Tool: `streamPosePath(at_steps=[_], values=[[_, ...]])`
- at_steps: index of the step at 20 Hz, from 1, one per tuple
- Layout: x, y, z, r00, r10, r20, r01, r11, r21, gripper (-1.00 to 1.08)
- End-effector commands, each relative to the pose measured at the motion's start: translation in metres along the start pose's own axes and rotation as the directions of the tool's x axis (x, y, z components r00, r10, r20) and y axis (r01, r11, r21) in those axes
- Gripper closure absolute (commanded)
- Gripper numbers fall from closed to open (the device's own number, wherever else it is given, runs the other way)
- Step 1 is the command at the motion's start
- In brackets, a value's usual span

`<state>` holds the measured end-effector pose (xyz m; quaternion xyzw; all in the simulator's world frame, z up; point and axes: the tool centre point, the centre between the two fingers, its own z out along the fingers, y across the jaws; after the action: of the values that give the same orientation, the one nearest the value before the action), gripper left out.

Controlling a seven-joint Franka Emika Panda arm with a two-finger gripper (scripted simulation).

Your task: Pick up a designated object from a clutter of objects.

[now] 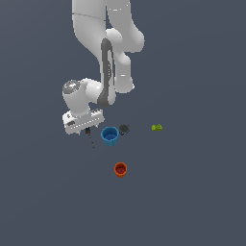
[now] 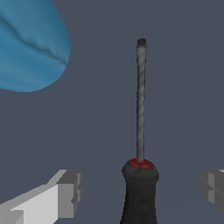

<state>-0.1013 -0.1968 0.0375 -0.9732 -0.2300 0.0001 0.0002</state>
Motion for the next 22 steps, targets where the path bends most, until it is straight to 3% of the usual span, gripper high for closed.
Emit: streamPosePath(at_steps=[1,8,9,22], values=[[0.0,0.0,0.01,1.0,-0.001,0.0,0.001,1.0,0.0,-0.92],[0.0,0.0,0.022,1.0,-0.001,0.0,0.001,1.0,0.0,-0.92],[0.0,0.0,0.022,1.0,-0.001,0.0,0.001,1.0,0.0,1.08],[0.001,-0.001,0.02,1.0,-0.001,0.0,0.001,1.0,0.0,1.08]])
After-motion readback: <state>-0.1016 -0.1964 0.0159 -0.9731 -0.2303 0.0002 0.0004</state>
